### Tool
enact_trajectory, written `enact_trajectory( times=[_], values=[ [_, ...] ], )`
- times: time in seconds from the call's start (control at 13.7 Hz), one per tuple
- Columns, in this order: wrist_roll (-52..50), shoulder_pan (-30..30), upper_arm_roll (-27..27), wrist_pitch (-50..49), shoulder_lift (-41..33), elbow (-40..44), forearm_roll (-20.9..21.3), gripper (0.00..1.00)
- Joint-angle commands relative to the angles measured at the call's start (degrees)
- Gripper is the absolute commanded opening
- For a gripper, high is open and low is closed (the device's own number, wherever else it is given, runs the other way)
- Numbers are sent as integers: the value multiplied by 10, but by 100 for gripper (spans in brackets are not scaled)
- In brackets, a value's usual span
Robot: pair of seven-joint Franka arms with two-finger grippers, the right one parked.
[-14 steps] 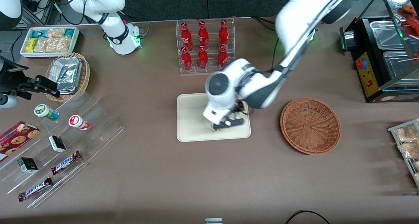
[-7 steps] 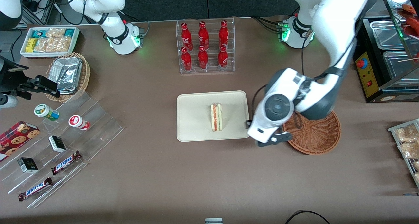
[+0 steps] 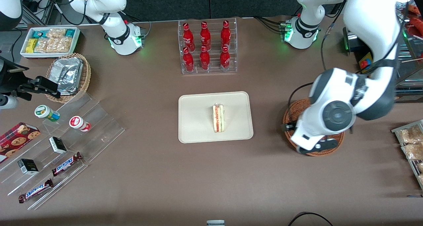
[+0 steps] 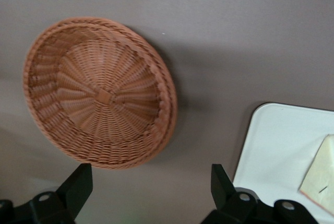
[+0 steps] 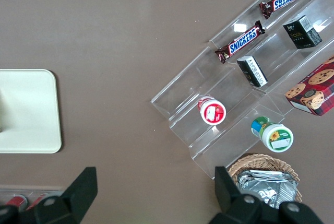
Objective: Place sandwich from basket to tray
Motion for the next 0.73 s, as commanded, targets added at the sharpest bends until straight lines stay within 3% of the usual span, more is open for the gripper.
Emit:
enact_trajectory(
  times=[0.0,0.15,0.29,0.66],
  values=[
    [73,10,43,-1,-74,-63,-34,100],
    [198,3,101,-2,-120,-97,-73,100],
    [261,-7,136,-23,-154,-116,-85,100],
    [277,-43,166,-69,-222,-147,-86,100]
  ],
)
